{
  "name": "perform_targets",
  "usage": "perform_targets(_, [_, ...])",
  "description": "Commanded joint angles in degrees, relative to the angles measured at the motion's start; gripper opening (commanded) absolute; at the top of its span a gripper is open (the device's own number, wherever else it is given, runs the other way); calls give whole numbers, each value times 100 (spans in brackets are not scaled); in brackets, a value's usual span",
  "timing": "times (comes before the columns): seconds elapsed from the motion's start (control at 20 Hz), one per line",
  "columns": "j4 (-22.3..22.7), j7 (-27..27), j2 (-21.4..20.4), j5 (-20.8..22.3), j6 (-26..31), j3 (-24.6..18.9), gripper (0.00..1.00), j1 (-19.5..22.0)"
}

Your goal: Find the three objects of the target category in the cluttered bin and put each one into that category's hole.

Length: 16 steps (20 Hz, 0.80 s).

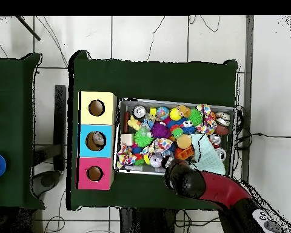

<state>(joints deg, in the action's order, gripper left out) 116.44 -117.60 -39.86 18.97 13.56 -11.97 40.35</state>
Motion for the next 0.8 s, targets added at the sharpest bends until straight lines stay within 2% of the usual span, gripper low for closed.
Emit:
perform_targets(0.05, [-101,-386,-731,-234,389,-140,0,-109])
perform_targets(0.55, [10,-441,-1149,-432,596,-82,0,-276])
perform_targets(0.8, [130,-430,-1620,-638,905,-79,0,-403])
